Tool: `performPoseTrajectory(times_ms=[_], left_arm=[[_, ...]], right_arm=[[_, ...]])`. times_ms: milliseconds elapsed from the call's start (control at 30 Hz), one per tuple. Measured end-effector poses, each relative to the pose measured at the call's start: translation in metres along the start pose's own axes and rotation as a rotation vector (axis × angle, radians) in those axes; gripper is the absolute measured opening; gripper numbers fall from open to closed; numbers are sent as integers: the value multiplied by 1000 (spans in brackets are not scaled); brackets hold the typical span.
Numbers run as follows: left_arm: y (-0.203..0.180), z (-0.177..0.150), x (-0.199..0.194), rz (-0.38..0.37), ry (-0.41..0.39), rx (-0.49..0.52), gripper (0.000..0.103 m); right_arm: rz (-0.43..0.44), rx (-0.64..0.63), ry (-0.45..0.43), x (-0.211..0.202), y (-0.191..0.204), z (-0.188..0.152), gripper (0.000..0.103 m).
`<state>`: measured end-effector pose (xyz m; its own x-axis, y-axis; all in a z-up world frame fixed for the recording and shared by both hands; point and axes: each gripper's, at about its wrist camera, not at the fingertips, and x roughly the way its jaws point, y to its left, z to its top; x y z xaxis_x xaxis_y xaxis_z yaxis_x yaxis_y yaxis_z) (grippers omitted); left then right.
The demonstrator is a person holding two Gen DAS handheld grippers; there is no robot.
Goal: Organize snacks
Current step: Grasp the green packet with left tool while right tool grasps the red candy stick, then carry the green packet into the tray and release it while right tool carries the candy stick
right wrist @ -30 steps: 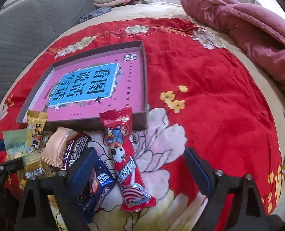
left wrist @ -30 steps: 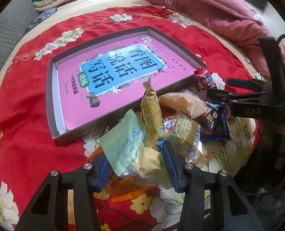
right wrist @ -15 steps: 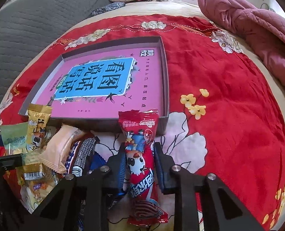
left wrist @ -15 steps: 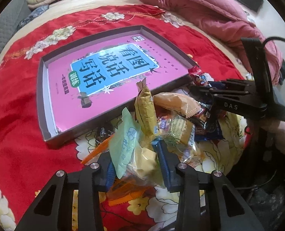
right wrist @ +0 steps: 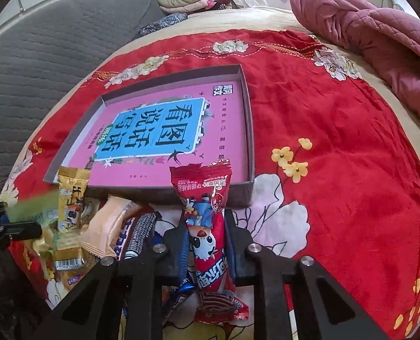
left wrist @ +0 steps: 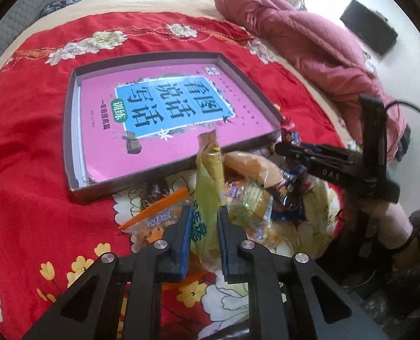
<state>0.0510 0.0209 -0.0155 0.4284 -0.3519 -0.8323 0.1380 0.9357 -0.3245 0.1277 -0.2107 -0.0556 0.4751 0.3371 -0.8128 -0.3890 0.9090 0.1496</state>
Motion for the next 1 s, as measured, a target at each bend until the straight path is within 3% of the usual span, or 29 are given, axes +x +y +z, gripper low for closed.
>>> performPoseTrajectory(times_ms=[267, 1000], left_arm=[[-1, 0, 0, 0, -3, -6, 17], [12, 30, -35, 3, -137, -74, 17]], right_arm=[[9, 4, -20, -4, 0, 1, 19], [96, 52, -172, -32, -4, 16, 18]])
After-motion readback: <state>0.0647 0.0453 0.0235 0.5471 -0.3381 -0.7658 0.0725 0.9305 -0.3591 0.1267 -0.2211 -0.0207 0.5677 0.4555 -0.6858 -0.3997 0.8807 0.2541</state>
